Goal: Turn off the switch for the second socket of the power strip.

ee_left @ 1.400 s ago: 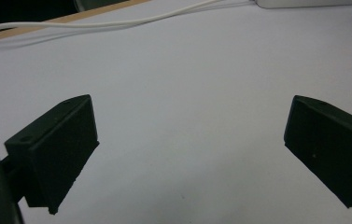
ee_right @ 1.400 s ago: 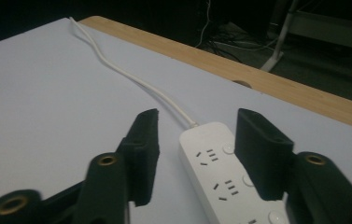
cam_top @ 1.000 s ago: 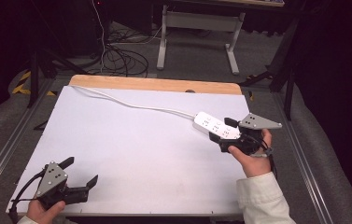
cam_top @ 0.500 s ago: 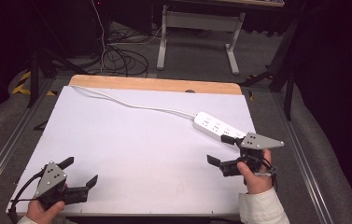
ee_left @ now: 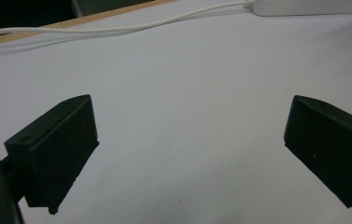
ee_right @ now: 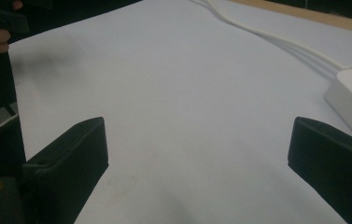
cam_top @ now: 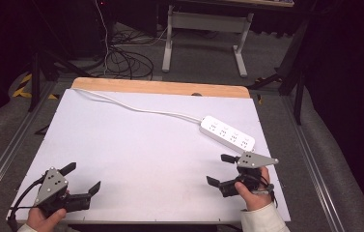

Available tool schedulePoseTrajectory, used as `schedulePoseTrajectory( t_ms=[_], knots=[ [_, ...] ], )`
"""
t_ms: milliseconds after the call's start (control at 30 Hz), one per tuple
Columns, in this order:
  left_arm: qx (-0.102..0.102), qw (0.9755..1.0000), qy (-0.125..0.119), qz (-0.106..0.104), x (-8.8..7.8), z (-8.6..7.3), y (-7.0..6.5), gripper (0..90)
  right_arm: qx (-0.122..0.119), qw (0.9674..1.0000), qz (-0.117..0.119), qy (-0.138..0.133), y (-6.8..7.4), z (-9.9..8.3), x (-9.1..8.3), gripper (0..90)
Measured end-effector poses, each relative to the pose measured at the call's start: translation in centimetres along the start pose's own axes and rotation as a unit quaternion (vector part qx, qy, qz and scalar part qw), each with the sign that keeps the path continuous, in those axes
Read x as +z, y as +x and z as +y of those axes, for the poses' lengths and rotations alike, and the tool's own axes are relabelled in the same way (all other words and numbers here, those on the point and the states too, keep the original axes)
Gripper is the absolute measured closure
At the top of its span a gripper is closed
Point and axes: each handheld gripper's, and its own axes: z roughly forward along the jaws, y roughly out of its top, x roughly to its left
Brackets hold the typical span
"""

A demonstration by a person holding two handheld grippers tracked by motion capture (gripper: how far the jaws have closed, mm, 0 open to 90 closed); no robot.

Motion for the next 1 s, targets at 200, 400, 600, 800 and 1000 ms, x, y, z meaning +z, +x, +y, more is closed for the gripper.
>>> schedulePoseTrajectory(
  t_ms=[200, 400, 600, 800, 1000],
  knots=[
    [-0.003, 1.0000, -0.002, -0.005, -0.1, 0.0, 0.0, 3.5, -0.013, 0.9999, 0.004, 0.006, 0.6, -1.6, 0.8, 7.4],
    [-0.011, 0.9998, -0.005, -0.013, -0.1, 0.0, 0.1, 3.5, -0.035, 0.9994, 0.005, 0.004, 1.3, -3.0, 1.0, 11.4],
    [-0.003, 0.9998, -0.006, -0.017, -0.2, -0.1, 0.0, 3.5, -0.032, 0.9993, 0.002, 0.017, 1.4, -4.2, 1.1, 11.4],
    [0.001, 0.9998, -0.008, -0.019, -0.3, -0.2, -0.1, 3.5, -0.025, 0.9994, -0.008, 0.021, 1.5, -5.1, 1.1, 9.6],
    [0.004, 0.9998, -0.003, -0.017, -0.1, -0.2, 0.0, 3.5, -0.028, 0.9984, -0.019, 0.045, 1.7, -5.6, 0.8, 9.1]
  ],
)
